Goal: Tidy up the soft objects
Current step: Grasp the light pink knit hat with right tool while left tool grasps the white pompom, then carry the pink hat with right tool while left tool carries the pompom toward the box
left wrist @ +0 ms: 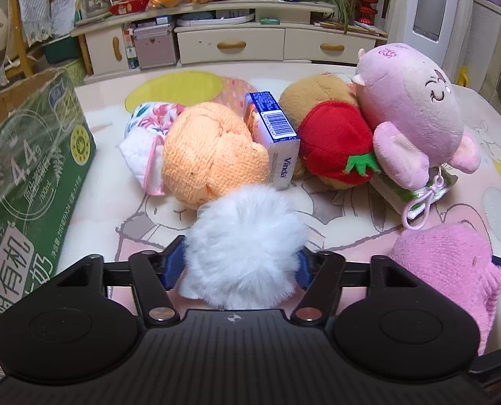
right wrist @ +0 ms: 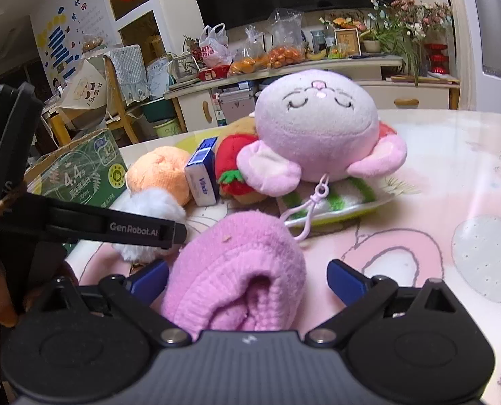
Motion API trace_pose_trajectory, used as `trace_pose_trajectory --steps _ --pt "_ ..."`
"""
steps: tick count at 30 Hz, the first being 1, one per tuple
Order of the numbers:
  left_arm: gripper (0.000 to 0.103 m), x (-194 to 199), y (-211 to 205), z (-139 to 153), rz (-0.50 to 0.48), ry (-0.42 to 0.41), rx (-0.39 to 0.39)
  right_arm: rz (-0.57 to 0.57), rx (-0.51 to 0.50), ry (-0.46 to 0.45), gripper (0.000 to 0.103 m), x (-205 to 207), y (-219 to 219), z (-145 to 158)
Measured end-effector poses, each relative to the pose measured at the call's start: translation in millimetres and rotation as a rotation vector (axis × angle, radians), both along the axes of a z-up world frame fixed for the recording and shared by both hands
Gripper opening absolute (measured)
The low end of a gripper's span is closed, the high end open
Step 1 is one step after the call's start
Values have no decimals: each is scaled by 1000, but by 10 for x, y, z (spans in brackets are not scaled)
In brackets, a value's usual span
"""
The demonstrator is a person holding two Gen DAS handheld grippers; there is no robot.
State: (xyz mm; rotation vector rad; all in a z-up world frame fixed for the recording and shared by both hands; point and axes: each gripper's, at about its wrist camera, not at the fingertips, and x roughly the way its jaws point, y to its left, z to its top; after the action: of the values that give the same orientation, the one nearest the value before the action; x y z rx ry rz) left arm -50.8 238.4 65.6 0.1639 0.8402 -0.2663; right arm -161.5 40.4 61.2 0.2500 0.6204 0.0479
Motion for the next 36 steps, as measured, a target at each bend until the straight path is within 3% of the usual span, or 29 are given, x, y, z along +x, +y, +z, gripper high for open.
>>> trace_pose_trajectory --steps 6,12,30,36 --pt "63 16 57 42 12 15 -25 18 -11 -9 87 8 24 9" --pt "58 29 135 65 16 5 -43 22 -7 -1 83 27 21 16" --pt "57 -196 493 568 -7 -53 -213 8 -34 -7 80 -8 80 42" --pt "57 -240 586 671 -11 -74 -235 3 -53 -6 80 -30 134 64"
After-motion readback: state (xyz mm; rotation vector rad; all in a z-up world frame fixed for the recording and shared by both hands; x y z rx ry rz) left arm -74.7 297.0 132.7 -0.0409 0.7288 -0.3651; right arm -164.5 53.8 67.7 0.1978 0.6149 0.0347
